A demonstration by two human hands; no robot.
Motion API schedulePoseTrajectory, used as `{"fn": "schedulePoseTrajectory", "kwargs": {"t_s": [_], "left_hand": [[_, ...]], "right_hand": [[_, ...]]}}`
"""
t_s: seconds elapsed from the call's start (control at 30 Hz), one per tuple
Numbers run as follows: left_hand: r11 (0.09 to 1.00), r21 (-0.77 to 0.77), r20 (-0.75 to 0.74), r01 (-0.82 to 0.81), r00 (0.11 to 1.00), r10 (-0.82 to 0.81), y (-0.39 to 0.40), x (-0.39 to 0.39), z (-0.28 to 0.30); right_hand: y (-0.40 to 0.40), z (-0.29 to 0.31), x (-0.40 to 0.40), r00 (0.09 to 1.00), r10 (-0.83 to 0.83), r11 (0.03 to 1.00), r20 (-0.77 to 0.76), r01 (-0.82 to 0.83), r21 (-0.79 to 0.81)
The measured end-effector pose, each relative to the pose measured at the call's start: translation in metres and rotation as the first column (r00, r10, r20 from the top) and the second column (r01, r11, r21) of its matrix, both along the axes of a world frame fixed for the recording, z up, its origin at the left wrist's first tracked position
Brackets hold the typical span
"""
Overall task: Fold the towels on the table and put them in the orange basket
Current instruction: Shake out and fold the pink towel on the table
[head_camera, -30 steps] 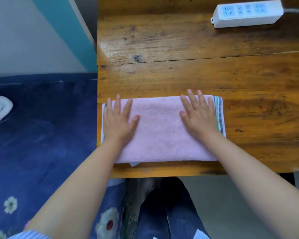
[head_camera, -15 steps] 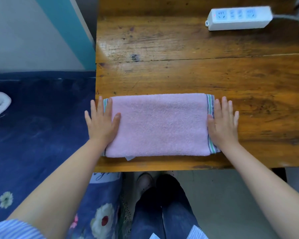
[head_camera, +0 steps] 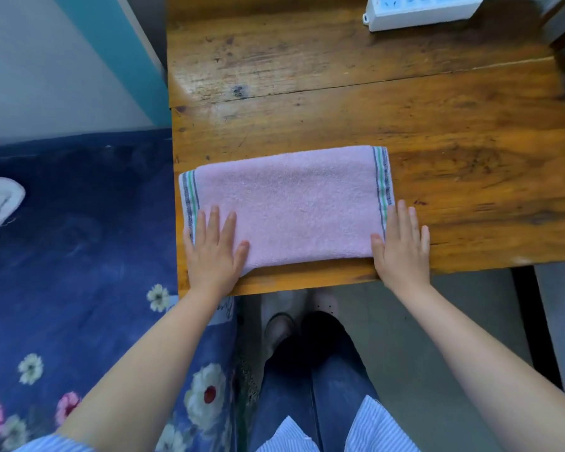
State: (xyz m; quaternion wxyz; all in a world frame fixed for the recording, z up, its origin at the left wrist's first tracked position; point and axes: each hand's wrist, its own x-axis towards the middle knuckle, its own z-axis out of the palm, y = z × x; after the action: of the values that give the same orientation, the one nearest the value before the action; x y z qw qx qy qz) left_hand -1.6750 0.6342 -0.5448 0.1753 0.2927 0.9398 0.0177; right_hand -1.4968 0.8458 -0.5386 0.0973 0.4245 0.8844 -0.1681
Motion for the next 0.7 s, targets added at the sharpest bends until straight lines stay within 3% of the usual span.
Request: {"fn": "schedulePoseTrajectory", "kwargs": {"t_s": [0.2,0.37,0.53,0.7], "left_hand": [[0.971,0.119,-0.043,0.206,0.978,-0.203,0.029,0.007,0.013],[0.970,-0.035,0.033,0.242,0.970,-0.241,0.047,0.021,-0.003],[0.975,-0.041,0.024,0.218,0.976,-0.217,0.049,0.024,-0.007],[0.989,0.005,0.081,0.145,0.986,-0.145,0.075,0.039,0.000]], "right_hand": [[-0.021,0.014,-0.002,0.950,-0.312,0.950,-0.031,0.313,0.019],[-0.016,0.016,-0.019,0.867,-0.498,0.863,0.015,0.497,-0.084],[0.000,0.020,-0.023,0.809,-0.588,0.788,0.005,0.574,-0.223],[0.027,0.042,-0.029,0.816,-0.532,0.847,-0.227,0.518,-0.122]]}}
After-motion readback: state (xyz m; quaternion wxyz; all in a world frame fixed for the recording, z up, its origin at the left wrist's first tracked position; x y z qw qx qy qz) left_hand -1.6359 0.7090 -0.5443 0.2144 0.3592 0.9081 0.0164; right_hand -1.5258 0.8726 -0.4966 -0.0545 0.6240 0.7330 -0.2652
